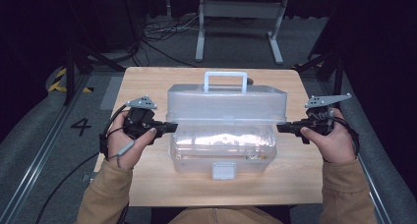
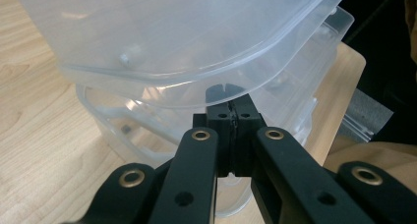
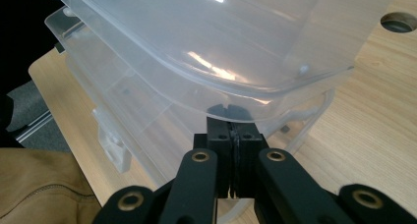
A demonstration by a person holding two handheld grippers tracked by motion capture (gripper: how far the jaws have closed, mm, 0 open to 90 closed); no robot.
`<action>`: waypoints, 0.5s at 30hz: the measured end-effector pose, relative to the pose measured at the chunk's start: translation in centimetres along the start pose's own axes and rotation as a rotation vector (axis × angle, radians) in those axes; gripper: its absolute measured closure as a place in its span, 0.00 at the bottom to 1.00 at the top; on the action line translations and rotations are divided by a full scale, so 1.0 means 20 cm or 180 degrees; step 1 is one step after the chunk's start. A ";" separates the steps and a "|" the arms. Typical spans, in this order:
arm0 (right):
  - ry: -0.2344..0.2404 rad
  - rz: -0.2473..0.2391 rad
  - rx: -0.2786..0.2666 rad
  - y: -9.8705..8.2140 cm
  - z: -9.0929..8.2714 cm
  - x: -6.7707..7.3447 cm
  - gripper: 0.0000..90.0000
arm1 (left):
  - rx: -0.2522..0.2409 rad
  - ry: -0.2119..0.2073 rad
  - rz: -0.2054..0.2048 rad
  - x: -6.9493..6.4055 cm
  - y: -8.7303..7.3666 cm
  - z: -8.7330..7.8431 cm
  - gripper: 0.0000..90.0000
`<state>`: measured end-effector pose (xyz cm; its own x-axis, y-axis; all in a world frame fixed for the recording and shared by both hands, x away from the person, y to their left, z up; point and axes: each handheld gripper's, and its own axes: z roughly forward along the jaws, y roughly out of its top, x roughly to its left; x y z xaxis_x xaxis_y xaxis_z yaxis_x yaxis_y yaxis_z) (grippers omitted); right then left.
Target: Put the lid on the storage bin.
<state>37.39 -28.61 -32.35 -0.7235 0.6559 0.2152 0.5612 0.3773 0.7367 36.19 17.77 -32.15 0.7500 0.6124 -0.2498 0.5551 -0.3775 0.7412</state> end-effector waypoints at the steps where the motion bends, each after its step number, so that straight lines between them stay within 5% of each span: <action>1: 0.0001 -0.0003 0.0010 0.00 0.00 0.00 0.99 | 0.0017 -0.0003 0.0000 0.00 0.00 0.00 1.00; 15: -0.0015 -0.0081 0.0253 -0.01 0.02 0.01 1.00 | 0.0323 0.0036 0.0008 -0.01 0.00 0.02 0.99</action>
<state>37.32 -28.28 -32.63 -0.7361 0.6485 0.1940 0.5730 0.4444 0.6886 36.14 17.45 -32.41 0.7476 0.6190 -0.2405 0.5872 -0.4470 0.6748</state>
